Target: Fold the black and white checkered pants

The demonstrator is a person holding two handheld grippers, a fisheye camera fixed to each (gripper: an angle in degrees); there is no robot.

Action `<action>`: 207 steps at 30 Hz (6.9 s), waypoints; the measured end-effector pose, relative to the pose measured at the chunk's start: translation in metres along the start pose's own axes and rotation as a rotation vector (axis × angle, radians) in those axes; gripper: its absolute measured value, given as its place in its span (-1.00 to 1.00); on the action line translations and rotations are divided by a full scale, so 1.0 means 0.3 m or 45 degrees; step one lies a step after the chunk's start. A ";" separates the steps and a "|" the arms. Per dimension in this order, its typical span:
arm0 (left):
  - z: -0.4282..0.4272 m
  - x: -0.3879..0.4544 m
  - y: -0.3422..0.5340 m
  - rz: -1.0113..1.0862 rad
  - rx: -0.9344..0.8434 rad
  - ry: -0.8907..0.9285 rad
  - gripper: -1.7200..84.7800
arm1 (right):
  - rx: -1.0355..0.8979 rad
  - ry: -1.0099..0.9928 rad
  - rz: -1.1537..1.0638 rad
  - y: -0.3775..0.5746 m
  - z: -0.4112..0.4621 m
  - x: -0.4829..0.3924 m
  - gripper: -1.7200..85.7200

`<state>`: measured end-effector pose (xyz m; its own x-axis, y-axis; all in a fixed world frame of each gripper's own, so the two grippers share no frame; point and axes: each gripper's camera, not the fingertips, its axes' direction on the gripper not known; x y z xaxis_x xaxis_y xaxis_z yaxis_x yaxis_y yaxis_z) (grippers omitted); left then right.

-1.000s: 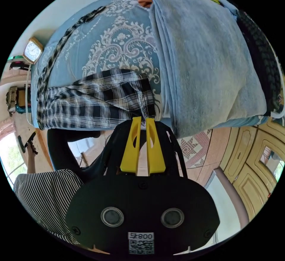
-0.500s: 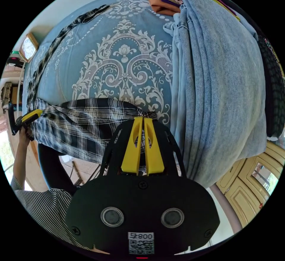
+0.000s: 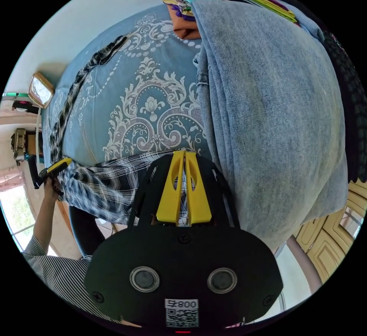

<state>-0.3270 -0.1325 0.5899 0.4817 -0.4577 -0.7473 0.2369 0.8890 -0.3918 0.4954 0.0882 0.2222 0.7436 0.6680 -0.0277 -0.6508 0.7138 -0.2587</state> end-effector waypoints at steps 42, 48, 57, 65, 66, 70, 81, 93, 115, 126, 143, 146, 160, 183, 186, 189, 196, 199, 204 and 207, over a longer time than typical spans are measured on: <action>-0.363 -0.395 0.283 -0.337 0.378 -0.057 -0.90 | -0.013 -0.096 -0.432 -0.126 0.417 -0.520 -0.95; -0.571 -0.638 0.538 -0.714 0.497 -0.229 -0.86 | 0.017 -0.189 -0.350 -0.129 0.424 -0.492 -0.91; -0.630 -0.761 0.349 -0.633 0.454 -0.295 -0.83 | 0.057 -0.210 -0.461 -0.328 0.467 -0.768 -0.86; -0.560 -0.734 0.126 -0.364 0.324 -0.210 -0.81 | 0.240 -0.033 -0.588 -0.755 0.427 -1.052 -0.82; -0.548 -0.726 0.116 -0.344 0.307 -0.212 -0.81 | 0.258 -0.002 -0.604 -0.824 0.433 -1.095 -0.81; -0.470 -0.682 0.070 -0.252 0.194 -0.257 -0.82 | 0.319 0.056 -0.648 -0.989 0.463 -1.214 -0.79; -0.507 -0.686 0.074 -0.318 0.283 -0.210 -0.92 | 0.292 0.216 -0.715 -1.158 0.587 -1.347 -0.91; -0.729 -0.636 0.157 -0.354 0.561 -0.155 -0.94 | 0.501 -0.116 -0.671 -1.019 -0.128 -1.045 -0.93; -0.631 -0.491 0.085 -0.228 0.384 -0.068 -0.93 | 0.647 -0.258 -0.582 -0.967 -0.665 -0.839 -0.93; -0.531 -0.328 -0.177 0.056 0.396 0.030 -0.85 | 0.654 -0.314 -0.663 -0.868 -0.761 -0.813 -0.93; -0.328 -0.211 -0.513 0.228 0.095 -0.258 -0.95 | 0.581 -0.356 -0.571 -0.902 -0.675 -0.629 -0.93; -0.444 -0.186 -0.425 0.253 0.254 -0.180 -0.95 | 0.585 -0.377 -0.545 -0.870 -0.668 -0.581 -0.92; -0.715 -0.357 -0.288 -0.019 0.655 0.113 -0.96 | 0.386 -0.167 -0.296 -1.026 -0.516 -0.403 -0.88; -0.714 -0.403 -0.221 -0.121 0.493 0.109 -0.96 | 0.092 0.148 -0.188 -0.983 0.505 -0.388 -0.86; -0.755 -0.394 -0.184 -0.124 0.529 0.128 -0.96 | 0.080 0.083 -0.218 -0.937 0.497 -0.374 -0.91; -0.823 -0.382 -0.135 -0.114 0.603 0.155 -0.96 | 0.154 0.017 -0.259 -0.840 0.387 -0.363 -0.93; -0.970 -0.367 -0.072 -0.085 0.713 0.166 -0.96 | 0.425 -0.032 -0.286 -0.675 0.063 -0.325 -0.94; -0.974 -0.392 -0.108 -0.120 0.684 0.155 -0.95 | 0.459 0.023 -0.283 -0.760 0.036 -0.331 -0.94; -0.922 -0.474 -0.219 -0.267 0.572 0.121 -0.95 | 0.367 0.066 -0.171 -1.114 0.180 -0.324 -0.92; -0.902 -0.508 -0.229 -0.357 0.516 0.067 -0.93 | 0.169 0.258 -0.043 -1.310 0.381 -0.338 -0.90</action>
<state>-0.6450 -0.1269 0.5857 0.3113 -0.6708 -0.6731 0.6657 0.6594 -0.3493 0.6584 -0.2360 0.4369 0.7721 0.5969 -0.2181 -0.6295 0.7654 -0.1337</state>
